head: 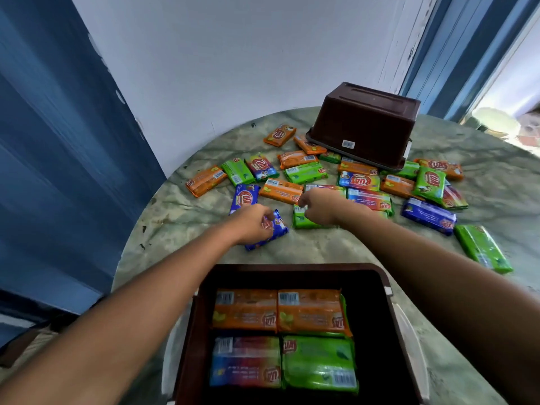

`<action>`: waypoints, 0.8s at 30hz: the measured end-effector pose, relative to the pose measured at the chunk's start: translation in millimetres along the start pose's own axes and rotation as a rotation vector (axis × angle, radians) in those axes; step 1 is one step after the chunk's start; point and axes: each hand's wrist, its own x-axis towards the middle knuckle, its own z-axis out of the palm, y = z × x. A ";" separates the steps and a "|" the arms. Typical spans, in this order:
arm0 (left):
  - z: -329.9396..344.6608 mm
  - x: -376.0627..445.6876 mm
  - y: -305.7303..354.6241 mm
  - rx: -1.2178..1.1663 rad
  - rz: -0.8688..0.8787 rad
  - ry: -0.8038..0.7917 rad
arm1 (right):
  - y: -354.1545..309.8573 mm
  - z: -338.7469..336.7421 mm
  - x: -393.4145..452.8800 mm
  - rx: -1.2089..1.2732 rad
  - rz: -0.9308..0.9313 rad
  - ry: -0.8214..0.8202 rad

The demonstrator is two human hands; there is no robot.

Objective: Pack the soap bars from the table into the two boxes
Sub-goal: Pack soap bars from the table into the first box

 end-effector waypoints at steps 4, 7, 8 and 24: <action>20.2 26.6 -10.0 0.250 -0.043 -0.101 | 20.3 22.3 25.9 -0.263 0.044 -0.160; 25.4 35.1 -11.9 0.318 -0.024 -0.071 | 25.8 27.0 39.2 -0.315 0.027 -0.121; 27.5 35.9 -12.1 0.343 -0.014 -0.050 | 26.7 28.4 41.9 -0.346 0.018 -0.102; -1.6 8.7 -4.2 0.099 0.024 0.035 | 14.9 17.8 20.4 -0.512 -0.086 0.032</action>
